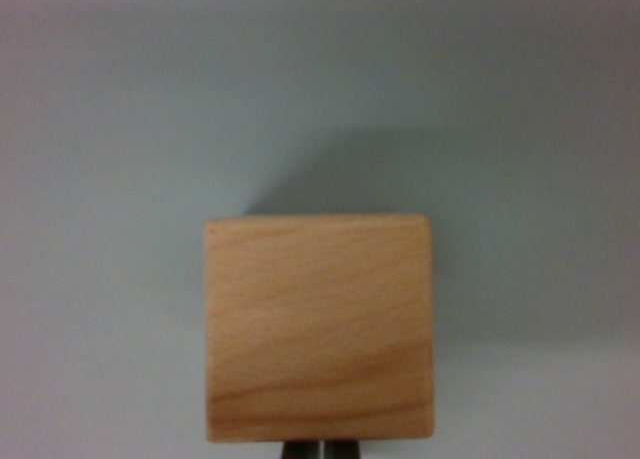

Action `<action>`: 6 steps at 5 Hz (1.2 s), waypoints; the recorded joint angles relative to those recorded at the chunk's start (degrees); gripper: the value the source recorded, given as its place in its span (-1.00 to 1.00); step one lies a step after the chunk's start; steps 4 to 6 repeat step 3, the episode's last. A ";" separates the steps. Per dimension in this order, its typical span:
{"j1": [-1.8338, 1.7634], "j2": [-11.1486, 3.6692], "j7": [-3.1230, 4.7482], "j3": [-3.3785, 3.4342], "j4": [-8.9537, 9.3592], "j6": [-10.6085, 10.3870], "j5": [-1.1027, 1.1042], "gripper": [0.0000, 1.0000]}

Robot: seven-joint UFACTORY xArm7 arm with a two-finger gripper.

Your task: Push wooden cube

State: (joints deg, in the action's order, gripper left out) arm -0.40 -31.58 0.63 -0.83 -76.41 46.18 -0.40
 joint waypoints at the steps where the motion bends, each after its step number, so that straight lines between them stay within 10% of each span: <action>1: 0.00 0.00 0.00 0.00 0.00 0.00 0.00 1.00; 6: 0.00 -0.25 0.00 0.00 -0.39 0.14 0.00 1.00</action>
